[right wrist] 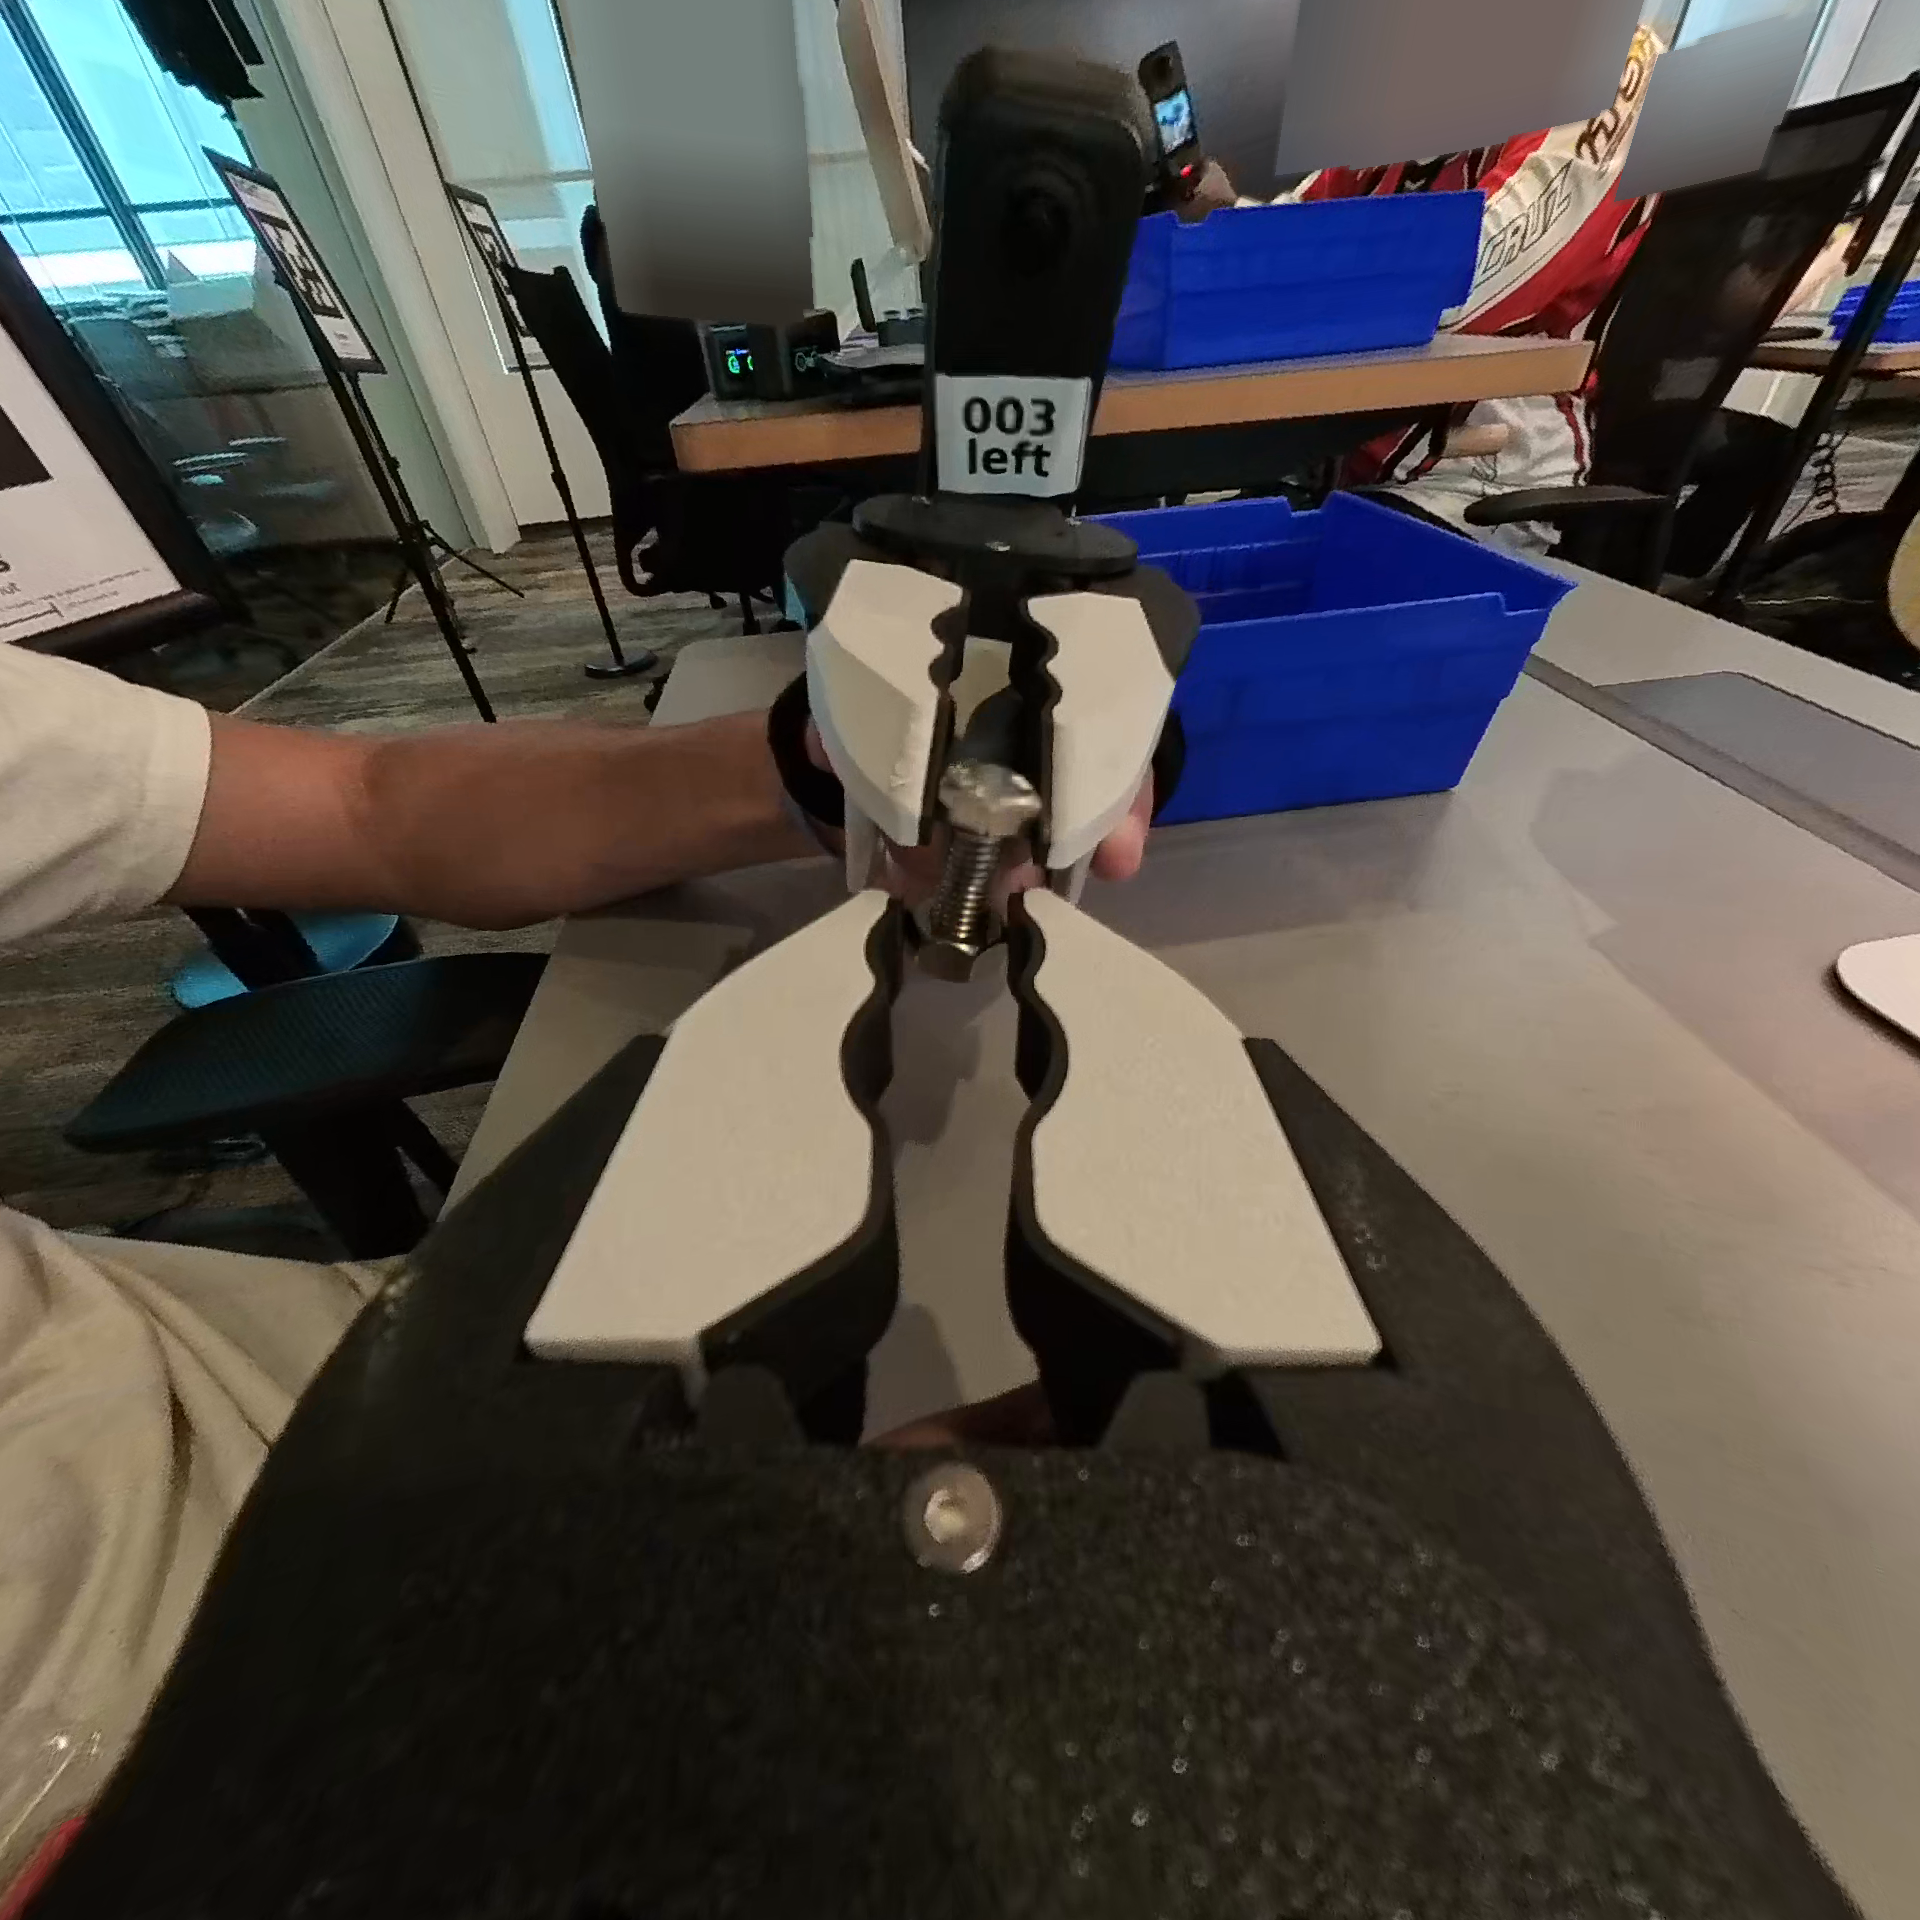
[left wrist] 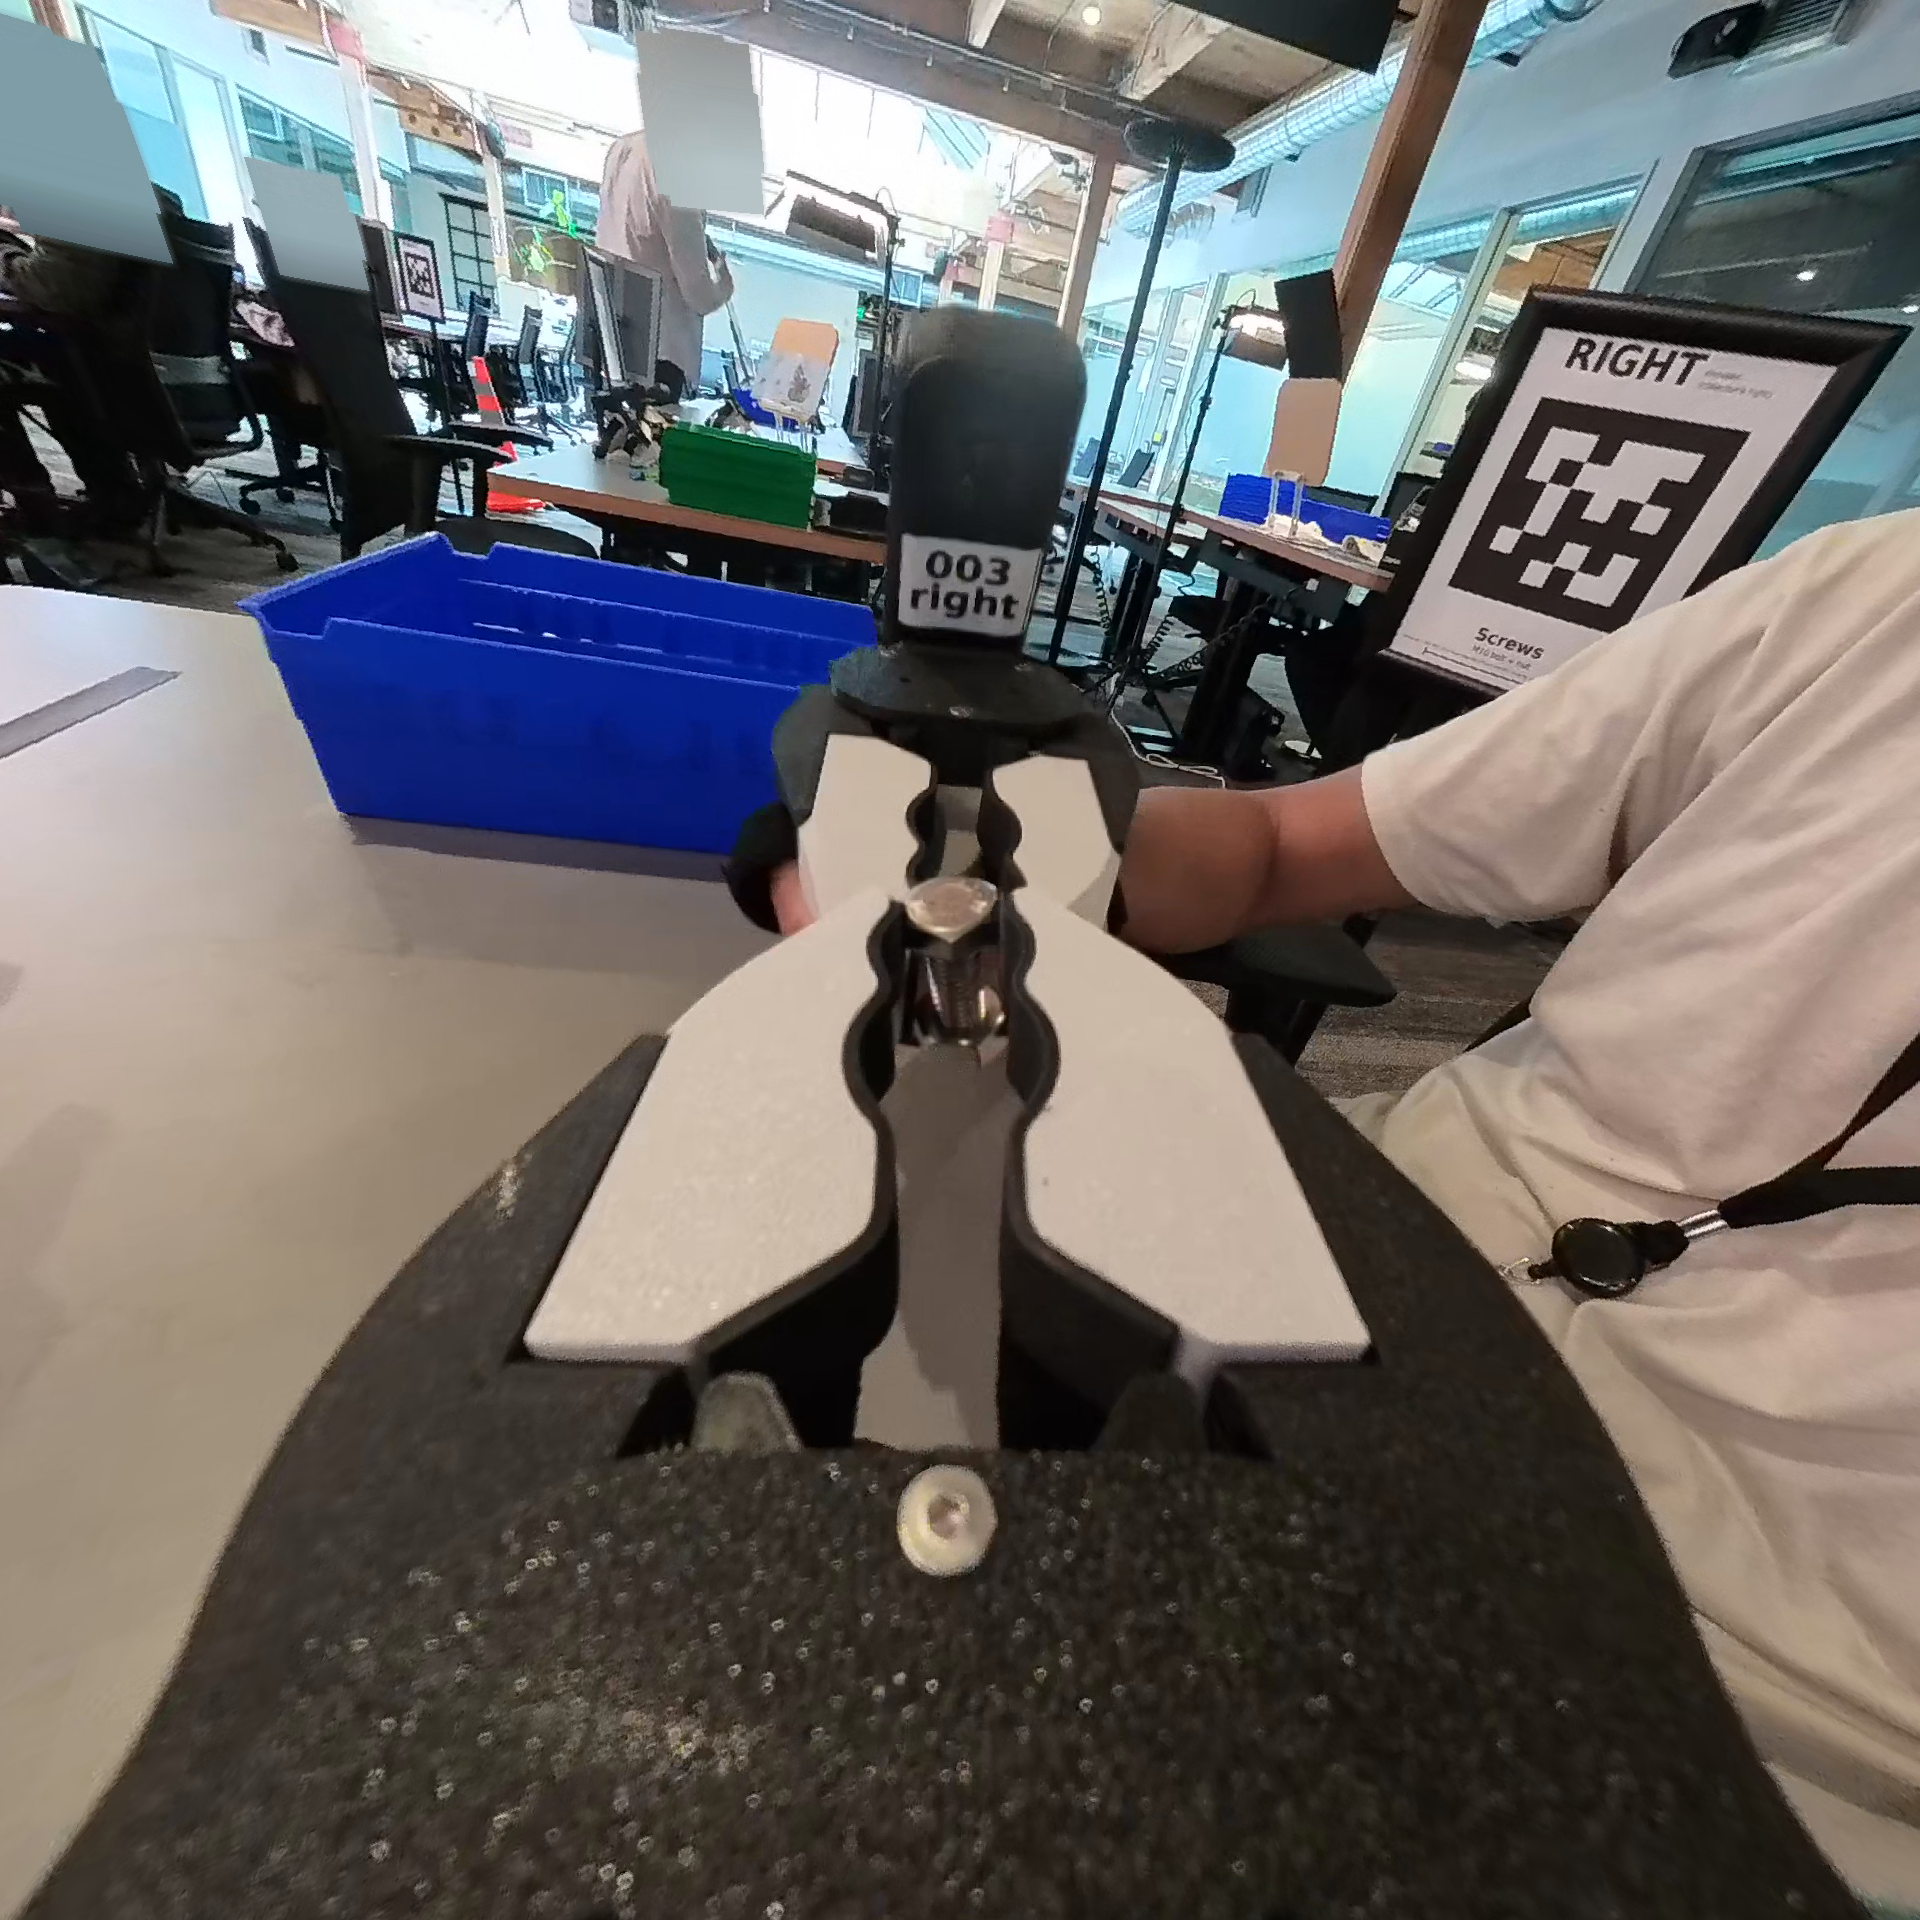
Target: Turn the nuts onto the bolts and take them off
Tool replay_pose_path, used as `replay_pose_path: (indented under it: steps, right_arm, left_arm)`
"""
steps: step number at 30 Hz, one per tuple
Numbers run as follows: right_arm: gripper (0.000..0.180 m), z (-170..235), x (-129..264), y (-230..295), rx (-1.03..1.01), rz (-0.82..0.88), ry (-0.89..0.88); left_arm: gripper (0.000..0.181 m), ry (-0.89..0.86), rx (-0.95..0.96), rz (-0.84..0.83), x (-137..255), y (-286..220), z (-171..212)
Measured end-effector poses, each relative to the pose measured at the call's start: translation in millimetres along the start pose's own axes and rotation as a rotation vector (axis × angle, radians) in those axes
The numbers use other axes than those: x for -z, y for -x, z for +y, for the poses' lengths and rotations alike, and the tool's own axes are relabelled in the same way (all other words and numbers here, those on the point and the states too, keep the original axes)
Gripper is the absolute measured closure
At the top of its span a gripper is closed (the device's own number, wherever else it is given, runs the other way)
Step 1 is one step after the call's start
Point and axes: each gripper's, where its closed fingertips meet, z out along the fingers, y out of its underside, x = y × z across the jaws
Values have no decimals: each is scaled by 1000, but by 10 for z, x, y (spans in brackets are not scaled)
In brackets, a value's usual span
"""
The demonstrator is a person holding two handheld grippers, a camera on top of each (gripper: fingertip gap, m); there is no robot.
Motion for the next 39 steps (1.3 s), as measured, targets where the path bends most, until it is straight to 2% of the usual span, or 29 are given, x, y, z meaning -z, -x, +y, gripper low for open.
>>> replay_pose_path:
  steps: [9,11,12,16,18,20,22,25,29,31,32,34,39]
  right_arm:
    - [163,-137,150,-23,-7,-40,-64]
    - [168,-180,184,-30,-30,-53,-93]
    - [180,-194,196,-36,-41,-55,-106]
    - [180,-279,247,-150,-161,-34,-174]
    - [174,-352,307,-200,-139,3,-227]
    - [154,-431,366,-231,45,127,-269]
    - [150,-487,412,-176,400,313,-270]
    - [149,-352,314,-133,868,540,-135]
    - [144,-249,175,-57,1127,636,-61]
    - [151,-270,183,-81,1118,665,-57]
    - [161,-274,199,-104,1097,666,-56]
    - [162,-265,206,-91,1031,611,-70]
    - [162,-255,159,-75,493,316,-120]
  left_arm:
    - [164,60,-14,-14,46,17,56]
    - [164,73,-20,-20,34,23,81]
    - [164,82,-24,-22,26,27,98]
    - [164,78,-93,-55,-35,19,98]
    - [164,51,-86,-46,-31,0,50]
    - [164,0,-66,-50,11,17,-32]
    - [164,-70,-20,-35,61,30,-131]
    - [164,-144,47,15,101,13,-216]
    - [165,-116,71,43,44,-12,-151]
    - [164,-97,70,57,8,-39,-114]
    - [164,-91,69,62,-5,-50,-102]
    - [165,-84,54,57,-18,-58,-93]
    - [164,-77,-33,3,5,-40,-103]
